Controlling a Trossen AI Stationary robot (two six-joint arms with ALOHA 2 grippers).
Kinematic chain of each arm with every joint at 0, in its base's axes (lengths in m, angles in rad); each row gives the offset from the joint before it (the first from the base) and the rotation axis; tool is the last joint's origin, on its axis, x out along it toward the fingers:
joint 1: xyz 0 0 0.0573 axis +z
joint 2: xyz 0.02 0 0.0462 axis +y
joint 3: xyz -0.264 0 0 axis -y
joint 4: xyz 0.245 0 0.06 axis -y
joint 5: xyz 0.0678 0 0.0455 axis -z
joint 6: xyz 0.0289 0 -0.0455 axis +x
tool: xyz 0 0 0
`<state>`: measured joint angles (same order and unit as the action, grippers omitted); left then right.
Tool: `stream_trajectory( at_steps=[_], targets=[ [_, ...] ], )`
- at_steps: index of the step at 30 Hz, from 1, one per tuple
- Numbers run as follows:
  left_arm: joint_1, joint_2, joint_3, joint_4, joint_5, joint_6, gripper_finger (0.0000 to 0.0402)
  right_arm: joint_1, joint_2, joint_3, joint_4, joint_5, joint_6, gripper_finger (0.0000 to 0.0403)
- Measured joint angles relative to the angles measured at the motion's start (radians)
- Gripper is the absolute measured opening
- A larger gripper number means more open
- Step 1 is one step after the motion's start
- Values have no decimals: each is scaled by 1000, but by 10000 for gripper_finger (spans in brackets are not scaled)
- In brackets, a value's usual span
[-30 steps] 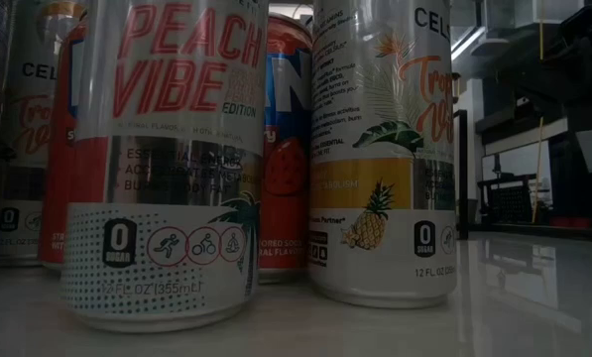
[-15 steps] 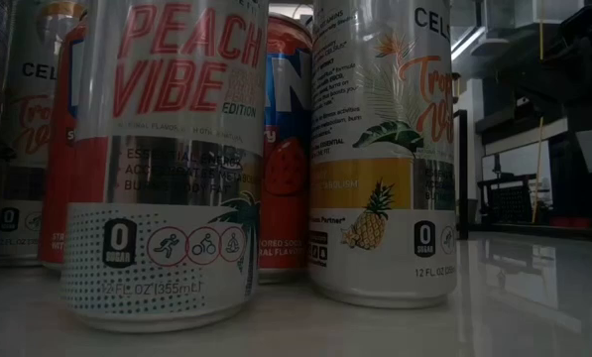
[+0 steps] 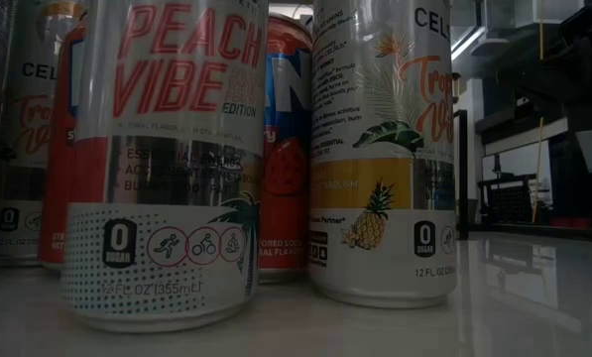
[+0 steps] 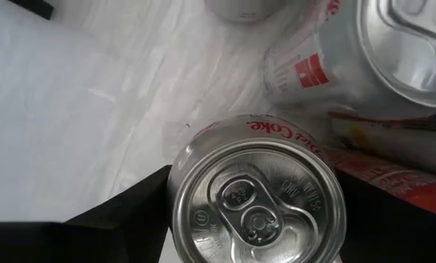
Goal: Place canned beverage on shelf
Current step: Put the red silver soda can onto the shelf
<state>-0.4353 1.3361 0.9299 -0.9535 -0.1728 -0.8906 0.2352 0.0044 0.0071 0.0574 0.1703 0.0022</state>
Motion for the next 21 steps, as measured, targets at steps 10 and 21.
stream_trajectory(
  at_steps=[10, 21],
  targets=[
    [87, 0, 123, -126, 3, 3, 285, 0, 0, 0, 0, 0, 0, 5],
    [209, -1, 272, -225, -20, 57, 285, 0, 0, 0, -2, 0, 0, 5]
  ],
)
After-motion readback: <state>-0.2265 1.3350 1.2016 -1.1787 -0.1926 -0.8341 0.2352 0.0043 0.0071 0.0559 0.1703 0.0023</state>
